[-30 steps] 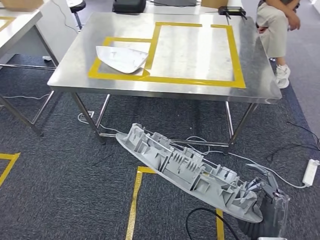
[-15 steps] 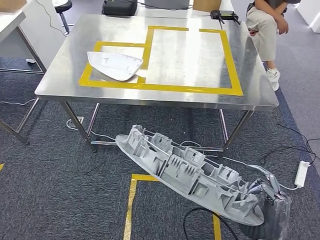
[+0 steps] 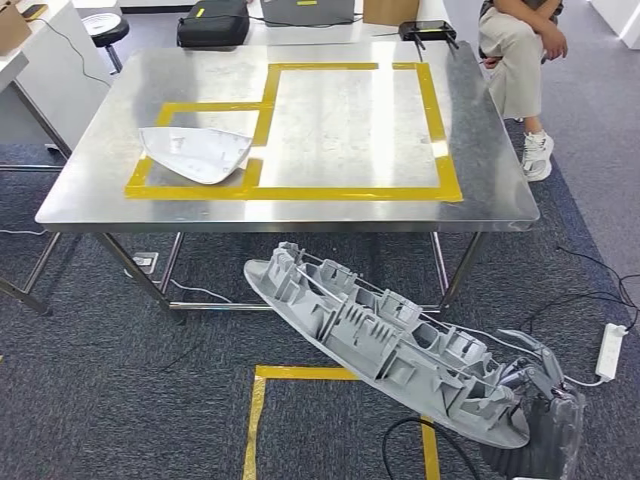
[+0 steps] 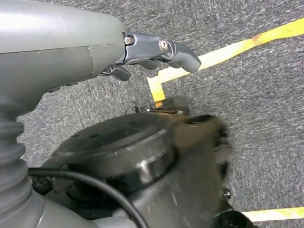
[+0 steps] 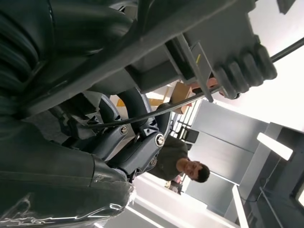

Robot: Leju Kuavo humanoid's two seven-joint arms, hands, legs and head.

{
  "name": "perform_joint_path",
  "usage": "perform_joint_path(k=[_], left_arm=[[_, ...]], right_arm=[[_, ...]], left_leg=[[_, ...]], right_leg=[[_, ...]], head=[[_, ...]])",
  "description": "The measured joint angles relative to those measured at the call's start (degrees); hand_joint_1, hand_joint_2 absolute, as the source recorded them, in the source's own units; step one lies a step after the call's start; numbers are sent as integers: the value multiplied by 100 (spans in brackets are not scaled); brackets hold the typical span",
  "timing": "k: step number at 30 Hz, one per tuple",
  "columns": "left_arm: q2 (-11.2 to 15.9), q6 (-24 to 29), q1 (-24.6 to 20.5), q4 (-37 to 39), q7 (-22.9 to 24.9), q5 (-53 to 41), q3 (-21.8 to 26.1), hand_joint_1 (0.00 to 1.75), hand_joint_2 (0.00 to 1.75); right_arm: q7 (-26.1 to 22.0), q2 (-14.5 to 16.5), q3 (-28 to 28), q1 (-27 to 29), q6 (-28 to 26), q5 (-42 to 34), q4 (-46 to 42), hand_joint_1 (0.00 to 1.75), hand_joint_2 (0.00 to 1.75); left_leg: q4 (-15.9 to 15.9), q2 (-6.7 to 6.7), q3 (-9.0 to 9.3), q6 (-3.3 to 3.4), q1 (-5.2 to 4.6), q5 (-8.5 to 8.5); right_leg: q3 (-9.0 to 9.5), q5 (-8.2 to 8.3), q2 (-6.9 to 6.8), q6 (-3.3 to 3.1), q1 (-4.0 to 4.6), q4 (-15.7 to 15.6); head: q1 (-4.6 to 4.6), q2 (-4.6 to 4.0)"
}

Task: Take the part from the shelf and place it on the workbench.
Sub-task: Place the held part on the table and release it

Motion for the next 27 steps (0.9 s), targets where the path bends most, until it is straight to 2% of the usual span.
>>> perform_joint_path(k=[2, 3, 4, 6, 7, 8, 9, 10, 12, 14, 16, 17, 18, 19, 20, 21, 22, 23, 24, 26, 27], left_arm=[[1, -1, -2, 1, -2, -14, 16, 0, 175], [1, -1, -4, 1, -5, -27, 27, 0, 175], [1, -2, -5, 2, -8, -43, 38, 0, 175], [2, -2, -3, 3, -13, -87, 73, 0, 175], [1, -2, -5, 5, -13, -110, 98, 0, 175], [0, -2, -10, 7, -13, -137, 124, 0, 175], [-1, -2, -15, 8, -14, -160, 149, 0, 175], [-6, -2, -22, 10, -15, -180, 165, 0, 175], [-15, -5, -29, 13, -18, -215, 191, 0, 175], [-20, -9, -35, 14, -21, -234, 225, 0, 175], [-21, -11, -37, 14, -22, -240, 263, 0, 175], [-21, -11, -38, 14, -22, -244, 276, 0, 175], [-21, -11, -37, 14, -24, -249, 285, 0, 175], [-21, -11, -37, 14, -26, -255, 290, 0, 175], [-22, -11, -38, 14, -28, -259, 293, 0, 175], [-22, -11, -38, 14, -30, -261, 297, 0, 175], [-21, -11, -43, 14, -30, -264, 303, 0, 175], [-20, -11, -50, 14, -32, -272, 311, 0, 175], [-18, -11, -56, 15, -34, -282, 320, 0, 175], [-16, -11, -64, 16, -45, -318, 339, 0, 175], [-16, -11, -65, 16, -53, -335, 354, 0, 175]], right_arm=[[10, 0, -1, 3, -1, 7, 1, 175, 175], [18, 0, -1, 6, -1, 14, 2, 175, 175], [25, 0, -1, 8, -1, 22, 2, 175, 175], [34, 0, 1, 7, -1, 39, 3, 175, 175], [40, -1, 3, 6, 2, 52, 4, 175, 175], [53, -1, 7, 3, 4, 71, 7, 175, 175], [71, -1, 12, 4, 7, 96, 9, 175, 175], [93, -2, 14, 7, 9, 125, 11, 175, 175], [127, -2, 16, 13, 9, 176, 14, 175, 175], [137, -2, 21, 2, 8, 199, 15, 175, 175], [139, -2, 33, -4, 7, 201, 16, 175, 175], [143, -2, 40, -2, 7, 204, 20, 175, 175], [150, -2, 47, 2, 7, 209, 25, 175, 175], [157, -2, 52, 3, 7, 214, 32, 175, 175], [162, -2, 56, 4, 6, 219, 38, 175, 175], [166, -2, 58, 4, 6, 219, 43, 175, 175], [168, -2, 60, 0, 6, 219, 49, 175, 175], [170, -2, 65, -4, 7, 221, 55, 175, 175], [175, -2, 72, -5, 7, 225, 60, 175, 175], [198, -4, 90, -10, 8, 242, 71, 175, 175], [210, -5, 99, -9, 8, 256, 72, 175, 175]], left_leg=[[556, -2, -488, 5, -8, -285], [615, -3, -625, 23, -15, -286], [504, -5, -666, 51, -26, -152], [-135, -6, -530, 136, -67, 453], [-463, -11, -446, 175, -93, 645], [-706, -16, -384, 207, -114, 742], [-844, -30, -355, 232, -120, 738], [-902, -49, -334, 252, -117, 677], [-968, -89, -231, 306, -81, 761], [-977, -120, -119, 355, -58, 797], [-977, -166, -56, 376, -57, 742], [-977, -200, -29, 376, -56, 712], [-976, -244, 9, 369, -53, 675], [-975, -297, 59, 358, -48, 634], [-975, -359, 123, 342, -38, 590], [-976, -425, 186, 317, -28, 540], [-972, -485, 248, 287, -20, 492], [-972, -542, 285, 256, -16, 454], [-977, -588, 304, 222, -11, 426], [-983, -636, 320, 162, -9, 412], [-957, -584, 320, 133, -11, 403]], right_leg=[[52, -66, 33, -29, 17, 0], [96, -104, 52, -35, 28, 0], [153, -145, 70, -37, 38, -1], [283, -240, 95, -25, 54, -8], [341, -287, 110, -8, 66, -3], [374, -341, 114, 18, 79, -13], [418, -362, 116, 48, 89, -6], [463, -363, 114, 85, 102, 0], [530, -402, 76, 158, 108, 40], [399, -614, 26, 228, 101, 357], [-3, -920, -5, 280, 75, 1042], [-224, -1031, -10, 300, 62, 1339], [-379, -1059, -11, 315, 49, 1479], [-437, -979, -9, 328, 39, 1422], [-396, -780, 4, 341, 28, 1170], [-295, -488, 61, 356, 10, 796], [-195, -265, 126, 354, -1, 460], [-112, -123, 179, 325, -2, 210], [-66, -47, 215, 277, 3, 81], [-21, -81, 153, 147, 28, 58], [14, -70, 115, 99, 26, 46]], head=[[-5, 0], [-6, 0], [-8, 0], [-10, 0], [-13, 0], [-11, 0], [-17, 0], [-19, 0], [-17, 0], [12, 0], [35, 0], [35, 0], [35, 0], [34, 0], [35, 0], [36, 0], [42, 0], [48, 0], [52, 0], [55, 0], [54, 0]])
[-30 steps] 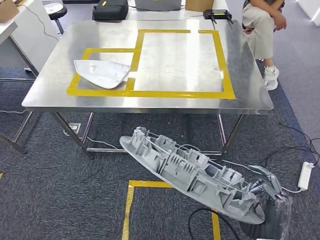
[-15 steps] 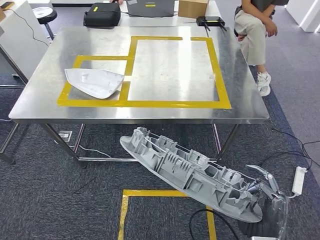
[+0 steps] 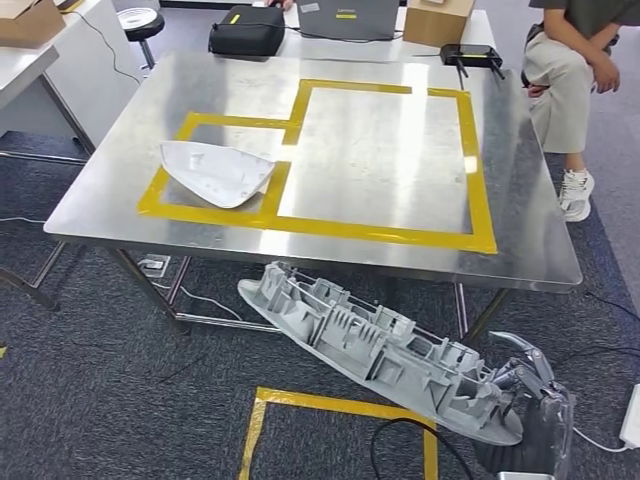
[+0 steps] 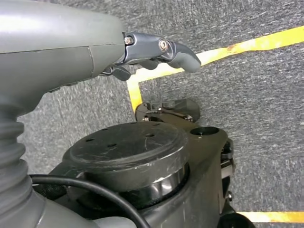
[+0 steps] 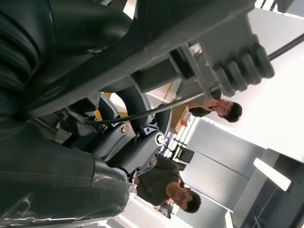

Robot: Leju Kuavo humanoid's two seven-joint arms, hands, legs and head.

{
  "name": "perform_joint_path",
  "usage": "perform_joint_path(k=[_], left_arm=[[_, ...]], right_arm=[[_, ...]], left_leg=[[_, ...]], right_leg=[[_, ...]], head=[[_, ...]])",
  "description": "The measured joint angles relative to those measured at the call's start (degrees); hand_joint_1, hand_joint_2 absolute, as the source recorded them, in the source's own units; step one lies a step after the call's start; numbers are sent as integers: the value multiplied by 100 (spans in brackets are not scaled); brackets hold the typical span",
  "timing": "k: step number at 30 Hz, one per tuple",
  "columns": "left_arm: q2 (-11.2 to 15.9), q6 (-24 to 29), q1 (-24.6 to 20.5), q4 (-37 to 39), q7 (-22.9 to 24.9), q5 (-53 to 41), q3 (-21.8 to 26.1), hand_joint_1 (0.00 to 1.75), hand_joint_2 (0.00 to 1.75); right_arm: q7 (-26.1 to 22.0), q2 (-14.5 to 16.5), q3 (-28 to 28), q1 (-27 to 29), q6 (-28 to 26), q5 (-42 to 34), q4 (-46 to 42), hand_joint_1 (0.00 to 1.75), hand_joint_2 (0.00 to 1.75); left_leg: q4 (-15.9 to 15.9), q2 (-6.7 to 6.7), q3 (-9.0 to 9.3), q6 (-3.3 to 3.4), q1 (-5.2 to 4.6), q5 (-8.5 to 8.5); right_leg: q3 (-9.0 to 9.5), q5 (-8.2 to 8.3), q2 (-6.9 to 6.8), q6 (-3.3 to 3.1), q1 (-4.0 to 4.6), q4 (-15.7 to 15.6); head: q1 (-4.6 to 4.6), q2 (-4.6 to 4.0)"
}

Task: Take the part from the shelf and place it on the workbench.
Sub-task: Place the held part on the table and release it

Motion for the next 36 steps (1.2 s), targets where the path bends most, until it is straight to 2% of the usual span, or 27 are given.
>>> perform_joint_path(k=[1, 2, 4, 5, 6, 7, 8, 10, 12, 14, 15, 16, 17, 19, 21, 22, 23, 24, 25, 26, 27, 28, 29, 31, 32, 34, 36], left_arm=[[1, 0, -3, 0, -8, -15, 16, 0, 175], [2, 0, -9, 0, -16, -27, 31, 0, 175], [3, -1, -20, 0, -27, -38, 52, 0, 175], [3, -2, -22, 0, -33, -43, 62, 0, 175], [3, -3, -22, 0, -39, -55, 74, 0, 175], [3, -4, -21, 0, -46, -70, 86, 0, 175], [2, -4, -22, 0, -52, -90, 98, 0, 175], [3, -4, -24, 0, -57, -131, 120, 0, 175], [1, -4, -28, 1, -60, -168, 148, 0, 175], [-6, -4, -26, 3, -64, -205, 191, 0, 175], [-10, -4, -23, 3, -65, -225, 208, 0, 175], [-13, -4, -24, 4, -67, -243, 221, 0, 175], [-15, -4, -32, 4, -70, -261, 230, 0, 175], [-16, -4, -54, 4, -76, -295, 252, 0, 175], [-16, -4, -66, 4, -80, -317, 283, 0, 175], [-17, -5, -67, 4, -81, -323, 298, 0, 175], [-17, -5, -67, 4, -82, -324, 312, 0, 175], [-19, -6, -67, 5, -83, -325, 323, 0, 175], [-16, -7, -67, 5, -84, -327, 336, 0, 175], [-14, -7, -68, 6, -85, -328, 348, 0, 175], [-12, -7, -71, 7, -87, -331, 357, 0, 175], [-9, -7, -74, 7, -90, -334, 365, 0, 175], [-9, -7, -78, 7, -93, -338, 367, 0, 175], [-8, -7, -88, 7, -100, -343, 368, 0, 175], [-7, -7, -93, 7, -103, -344, 368, 0, 175], [-6, -7, -101, 7, -108, -345, 370, 0, 175], [-5, -7, -104, 7, -115, -358, 376, 0, 175]], right_arm=[[9, -2, 8, -2, -1, 14, 2, 175, 175], [13, -3, 15, -2, -1, 27, 2, 175, 175], [16, -3, 19, -1, -2, 35, 3, 175, 175], [19, -3, 19, 0, -2, 36, 3, 175, 175], [23, -4, 20, 1, -2, 42, 4, 175, 175], [29, -4, 21, 1, -1, 49, 5, 175, 175], [33, -5, 24, 0, -1, 55, 6, 175, 175], [38, -5, 34, -2, -2, 64, 7, 175, 175], [34, -5, 48, -11, -4, 62, 9, 175, 175], [22, -5, 60, -27, -1, 43, 14, 175, 175], [16, -6, 63, -37, 5, 19, 16, 175, 175], [5, -7, 64, -47, 16, -15, 18, 175, 175], [-7, -7, 65, -56, 26, -57, 20, 175, 175], [-37, -9, 66, -65, 42, -139, 21, 175, 175], [-56, -10, 66, -57, 47, -177, 25, 175, 175], [-60, -13, 66, -49, 49, -180, 27, 175, 175], [-62, -15, 65, -41, 51, -181, 29, 175, 175], [-64, -18, 65, -35, 52, -182, 30, 175, 175], [-69, -21, 65, -31, 52, -183, 33, 175, 175], [-73, -22, 66, -36, 54, -187, 37, 175, 175], [-79, -23, 67, -41, 54, -189, 40, 175, 175], [-83, -24, 67, -45, 54, -192, 44, 175, 175], [-85, -25, 66, -49, 54, -193, 45, 175, 175], [-89, -27, 62, -43, 52, -191, 43, 175, 175], [-90, -28, 61, -45, 52, -189, 42, 175, 175], [-93, -28, 60, -52, 52, -189, 40, 175, 175], [-96, -27, 60, -56, 52, -190, 39, 175, 175]], left_leg=[[90, 104, -38, -27, -11, -25], [291, 230, -157, -50, -19, -103], [975, 441, -602, -86, -33, -359], [1319, 473, -858, -91, -34, -472], [1522, 480, -1047, -85, -37, -493], [1531, 485, -1135, -68, -46, -389], [1351, 508, -1121, -36, -61, -178], [694, 658, -915, 62, -127, 337], [232, 791, -748, 125, -182, 455], [100, 773, -693, 152, -178, 382], [72, 751, -658, 169, -158, 417], [53, 730, -614, 194, -134, 422], [46, 716, -563, 216, -109, 413], [40, 705, -485, 244, -76, 351], [40, 700, -394, 241, -60, 259], [40, 702, -324, 229, -50, 203], [39, 708, -238, 211, -37, 138], [39, 721, -146, 186, -21, 70], [41, 738, -51, 154, -15, -4], [42, 758, 22, 118, -21, -69], [27, 783, 70, 80, -34, -124], [16, 807, 115, 39, -51, -151], [-3, 828, 149, 5, -60, -163], [77, 807, 163, -51, -50, -156], [250, 756, 75, -72, -42, -173], [894, 647, -331, -114, -30, -348], [1482, 609, -817, -132, -30, -671]], right_leg=[[39, -20, -46, -44, -3, -13], [84, -40, -92, -81, -8, -23], [155, -110, -209, -131, 2, -36], [190, -152, -270, -143, 10, -36], [237, -198, -332, -148, 17, -36], [299, -250, -398, -149, 26, -37], [375, -307, -464, -146, 34, -39], [531, -435, -583, -116, 52, -44], [614, -546, -673, -59, 76, -65], [705, -579, -728, 7, 93, -86], [752, -596, -709, 38, 91, -93], [758, -612, -612, 70, 85, -14], [668, -663, -486, 100, 75, 162], [241, -856, -243, 152, 49, 839], [-246, -1124, -189, 193, 30, 1424], [-385, -1157, -189, 206, 22, 1474], [-437, -1064, -198, 217, 14, 1346], [-405, -821, -232, 228, 5, 1054], [-358, -468, -334, 235, -4, 711], [-318, -210, -427, 212, -8, 432], [-283, -26, -495, 173, -7, 251], [-282, 57, -518, 119, -9, 176], [-264, 24, -455, 60, -12, 163], [-206, 38, -318, -10, -37, 129], [-160, 28, -260, -36, -46, 106], [-76, 1, -146, -82, -54, 47], [10, -49, -20, -111, -54, 9]], head=[[-10, 0], [-28, 0], [-60, 0], [-65, 0], [-67, 0], [-68, 0], [-71, 0], [-70, 0], [-64, 0], [-66, 0], [-66, 0], [-59, 0], [-43, -1], [-11, -1], [-4, 0], [-2, 0], [-2, 0], [-1, 0], [11, 0], [27, 0], [37, 0], [49, 0], [48, 0], [39, 0], [33, 0], [22, 0], [19, 0]])
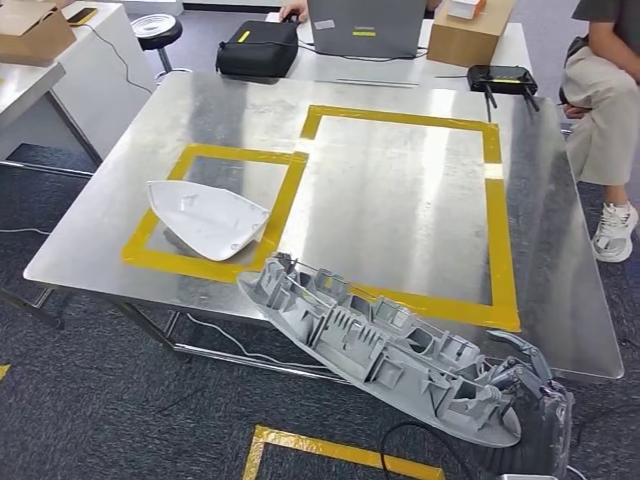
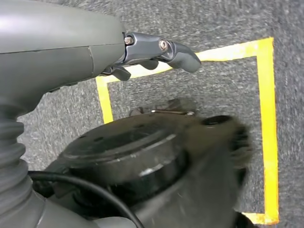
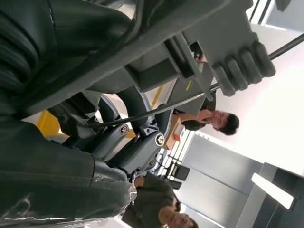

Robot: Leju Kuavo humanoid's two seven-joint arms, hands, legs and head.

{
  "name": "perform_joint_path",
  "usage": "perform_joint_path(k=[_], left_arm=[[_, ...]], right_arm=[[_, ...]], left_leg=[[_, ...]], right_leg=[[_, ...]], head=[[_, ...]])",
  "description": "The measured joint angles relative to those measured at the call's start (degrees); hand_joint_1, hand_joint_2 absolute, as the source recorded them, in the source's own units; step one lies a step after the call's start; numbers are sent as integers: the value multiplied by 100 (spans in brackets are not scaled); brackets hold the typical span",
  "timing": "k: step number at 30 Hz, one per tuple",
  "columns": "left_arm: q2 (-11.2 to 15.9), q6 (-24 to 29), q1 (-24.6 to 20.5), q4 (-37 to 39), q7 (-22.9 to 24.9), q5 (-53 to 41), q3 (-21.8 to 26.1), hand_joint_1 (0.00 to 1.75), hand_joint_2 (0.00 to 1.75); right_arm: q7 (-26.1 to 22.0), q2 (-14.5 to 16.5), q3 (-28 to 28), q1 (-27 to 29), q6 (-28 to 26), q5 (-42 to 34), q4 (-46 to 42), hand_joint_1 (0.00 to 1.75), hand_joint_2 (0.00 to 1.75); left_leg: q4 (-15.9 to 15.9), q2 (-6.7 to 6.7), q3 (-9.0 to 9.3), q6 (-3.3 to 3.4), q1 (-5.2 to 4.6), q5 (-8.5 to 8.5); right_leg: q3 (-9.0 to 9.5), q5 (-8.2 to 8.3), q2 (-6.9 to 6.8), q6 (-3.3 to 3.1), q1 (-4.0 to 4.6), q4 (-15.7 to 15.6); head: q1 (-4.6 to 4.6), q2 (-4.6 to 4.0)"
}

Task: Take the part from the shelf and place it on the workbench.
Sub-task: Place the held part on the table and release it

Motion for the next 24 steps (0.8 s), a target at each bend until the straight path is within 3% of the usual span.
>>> perform_joint_path(k=[1, 2, 3, 5, 7, 9, 11, 13, 15, 16, 17, 19, 21, 24], left_arm=[[0, 0, -1, 0, -5, -9, 5, 0, 175], [0, 1, -3, 0, -10, -19, 10, 0, 175], [0, 1, -3, 0, -14, -23, 15, 0, 175], [0, 2, -3, 3, -16, -35, 26, 0, 175], [-3, 2, -10, 9, -16, -45, 53, 0, 175], [-10, 2, -21, 14, -16, -47, 81, 0, 175], [-19, 8, -30, 15, -16, -47, 100, 0, 175], [-23, 18, -34, 15, -15, -48, 120, 0, 175], [-22, 35, -35, 15, 16, -58, 139, 0, 175], [-22, 48, -36, 15, 39, -70, 152, 0, 175], [-22, 64, -36, 15, 62, -87, 171, 0, 175], [-26, 93, -36, 15, 79, -122, 214, 0, 175], [-30, 116, -43, 17, 89, -149, 255, 0, 175], [-21, 140, -57, 20, 124, -197, 309, 0, 175]], right_arm=[[-1, -1, 0, 2, -1, -1, 0, 175, 175], [-4, -1, -1, 4, -3, -1, 0, 175, 175], [-9, -1, -1, 6, -6, 0, 0, 175, 175], [-22, 0, -2, 8, -23, 3, -1, 175, 175], [-32, 0, -4, 13, -60, 10, -9, 175, 175], [-37, 0, -9, 22, -106, 19, -27, 175, 175], [-39, 0, -14, 25, -137, 26, -52, 175, 175], [-46, 0, -16, 23, -163, 28, -69, 175, 175], [-38, 0, -28, 34, -189, 44, -72, 175, 175], [-24, 0, -41, 48, -197, 61, -72, 175, 175], [-8, 0, -57, 59, -198, 81, -71, 175, 175], [12, 0, -87, 73, -197, 114, -71, 175, 175], [30, 1, -107, 74, -210, 167, -72, 175, 175], [117, 6, -139, 88, -264, 355, -72, 175, 175]], left_leg=[[90, -8, -153, 5, 0, -78], [15, -15, -223, 18, -1, -32], [-220, -20, -209, 35, -1, 165], [-888, -33, -104, 74, -2, 790], [-1293, -45, -47, 113, -11, 1159], [-1351, -50, -12, 164, -12, 1206], [-1379, -47, 58, 235, 9, 1221], [-1396, -36, 131, 299, 18, 1170], [-1396, -29, 193, 333, 10, 1095], [-1396, -31, 233, 341, 5, 1057], [-1396, -34, 286, 344, -2, 1016], [-1398, -40, 417, 339, -14, 924], [-1391, -42, 512, 301, -40, 842], [-1392, -39, 534, 292, -64, 812]], right_leg=[[52, -37, 54, -7, 0, -7], [114, -83, 104, -8, 0, -10], [187, -136, 143, -1, 0, -11], [305, -251, 203, 45, 10, -7], [365, -359, 231, 120, 30, -19], [438, -430, 230, 192, 39, -74], [456, -526, 113, 257, 44, 15], [179, -796, -50, 308, 54, 581], [-307, -1065, -105, 328, 56, 1358], [-483, -1060, -108, 324, 57, 1571], [-548, -915, -108, 311, 60, 1548], [-388, -358, -116, 249, 81, 914], [-144, 24, -147, 180, 117, 241], [-55, 101, -145, 190, 127, 5]], head=[[-2, 0], [-5, 0], [-12, 0], [-37, 0], [-55, 0], [-55, 0], [-42, 0], [-30, 0], [-30, 0], [-29, 0], [-29, 0], [-28, 0], [-31, 0], [-53, 0]])
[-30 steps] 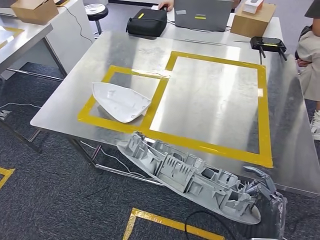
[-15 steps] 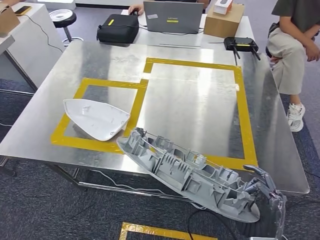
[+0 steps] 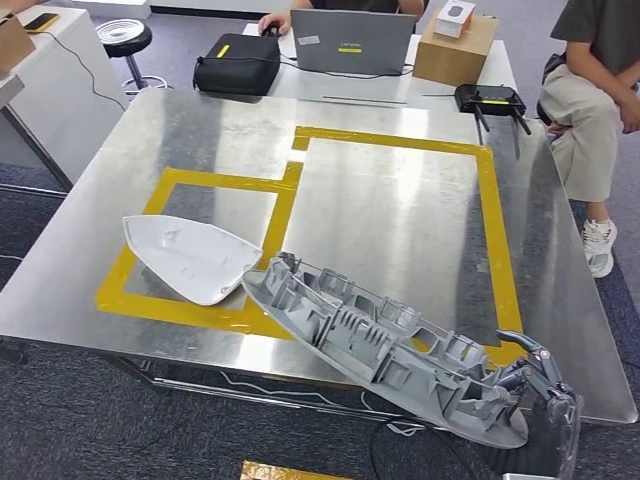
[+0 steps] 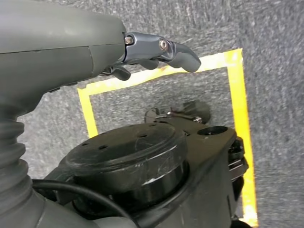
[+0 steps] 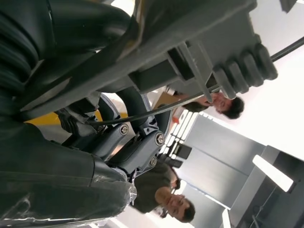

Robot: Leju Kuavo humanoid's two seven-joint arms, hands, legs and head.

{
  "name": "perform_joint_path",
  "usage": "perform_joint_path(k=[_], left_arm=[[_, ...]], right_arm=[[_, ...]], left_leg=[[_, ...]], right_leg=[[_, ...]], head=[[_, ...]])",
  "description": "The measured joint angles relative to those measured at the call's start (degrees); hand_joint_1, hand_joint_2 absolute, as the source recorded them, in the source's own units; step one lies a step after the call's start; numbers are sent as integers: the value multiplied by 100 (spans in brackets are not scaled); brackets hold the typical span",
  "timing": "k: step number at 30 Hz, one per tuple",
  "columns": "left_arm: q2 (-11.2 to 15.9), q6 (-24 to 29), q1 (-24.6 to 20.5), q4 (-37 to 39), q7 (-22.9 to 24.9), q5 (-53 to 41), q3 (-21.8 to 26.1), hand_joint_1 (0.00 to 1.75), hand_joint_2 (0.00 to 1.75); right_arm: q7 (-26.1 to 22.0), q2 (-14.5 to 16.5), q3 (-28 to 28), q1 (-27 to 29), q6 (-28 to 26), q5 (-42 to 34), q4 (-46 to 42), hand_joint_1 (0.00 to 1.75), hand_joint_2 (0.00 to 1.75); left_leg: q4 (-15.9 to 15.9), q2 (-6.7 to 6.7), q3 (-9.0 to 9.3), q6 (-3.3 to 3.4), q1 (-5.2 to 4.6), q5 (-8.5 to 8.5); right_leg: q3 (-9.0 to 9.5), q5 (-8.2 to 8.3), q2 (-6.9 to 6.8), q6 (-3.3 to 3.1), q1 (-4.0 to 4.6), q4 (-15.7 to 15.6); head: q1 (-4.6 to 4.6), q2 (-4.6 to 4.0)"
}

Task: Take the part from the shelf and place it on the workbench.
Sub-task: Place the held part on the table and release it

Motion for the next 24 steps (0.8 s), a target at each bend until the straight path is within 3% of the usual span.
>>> perform_joint_path(k=[6, 9, 11, 18, 24], left_arm=[[2, 15, -3, 0, 21, -20, 41, 0, 175], [-1, 56, -10, 0, 44, -44, 128, 0, 175], [-3, 65, -11, 0, 45, -50, 162, 0, 175], [-7, -112, -11, -2, 43, -54, 243, 0, 175], [-7, -279, -13, -56, 41, -54, 246, 0, 175]], right_arm=[[114, 4, -64, 35, -93, 260, 0, 175, 175], [540, 13, -414, 151, -389, 925, -11, 175, 175], [668, 14, -697, 189, -328, 851, -20, 175, 175], [741, 58, -1979, 165, 966, 148, 48, 175, 175], [969, 142, -2953, -62, 2298, 368, 451, 175, 175]], left_leg=[[-29, 7, 9, 7, 0, 3], [-98, 9, 37, -23, 0, 8], [-111, 10, 44, -42, 0, 9], [-115, 9, 57, -63, -3, 12], [-115, 10, 104, -59, -3, 10]], right_leg=[[-8, 0, 14, -1, 1, -11], [-10, -30, 17, -46, 2, -11], [-7, -38, 18, -59, 2, -11], [22, -39, 15, -64, 0, -13], [74, -32, 17, -57, 1, -41]], head=[[-3, 0], [-4, 0], [-3, 0], [1, 0], [0, 0]])
